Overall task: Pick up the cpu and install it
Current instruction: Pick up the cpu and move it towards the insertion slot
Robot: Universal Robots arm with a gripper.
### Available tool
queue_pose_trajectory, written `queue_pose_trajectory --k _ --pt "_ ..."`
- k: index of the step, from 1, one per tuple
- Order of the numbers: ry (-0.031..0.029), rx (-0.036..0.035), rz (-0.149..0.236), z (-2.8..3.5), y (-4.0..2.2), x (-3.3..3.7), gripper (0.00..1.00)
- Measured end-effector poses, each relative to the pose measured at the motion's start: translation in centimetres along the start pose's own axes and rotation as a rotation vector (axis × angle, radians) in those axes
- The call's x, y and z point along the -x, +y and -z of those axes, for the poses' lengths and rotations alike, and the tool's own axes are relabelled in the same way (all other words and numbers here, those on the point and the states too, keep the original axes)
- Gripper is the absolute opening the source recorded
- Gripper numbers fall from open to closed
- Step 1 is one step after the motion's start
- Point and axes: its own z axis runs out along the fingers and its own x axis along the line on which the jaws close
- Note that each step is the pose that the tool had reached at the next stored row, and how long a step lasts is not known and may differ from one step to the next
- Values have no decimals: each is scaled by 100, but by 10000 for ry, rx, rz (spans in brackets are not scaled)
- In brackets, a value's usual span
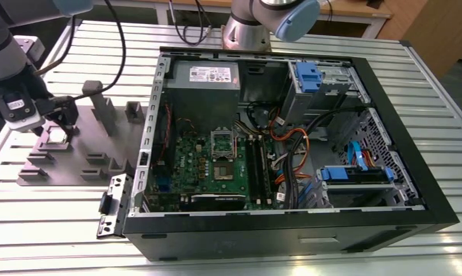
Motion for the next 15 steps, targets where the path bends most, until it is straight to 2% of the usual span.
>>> queue_pose_trajectory --k 5,15 --pt "0 0 0 -45 -2 0 66" --pt "3 -1 48 -82 -5 0 66"
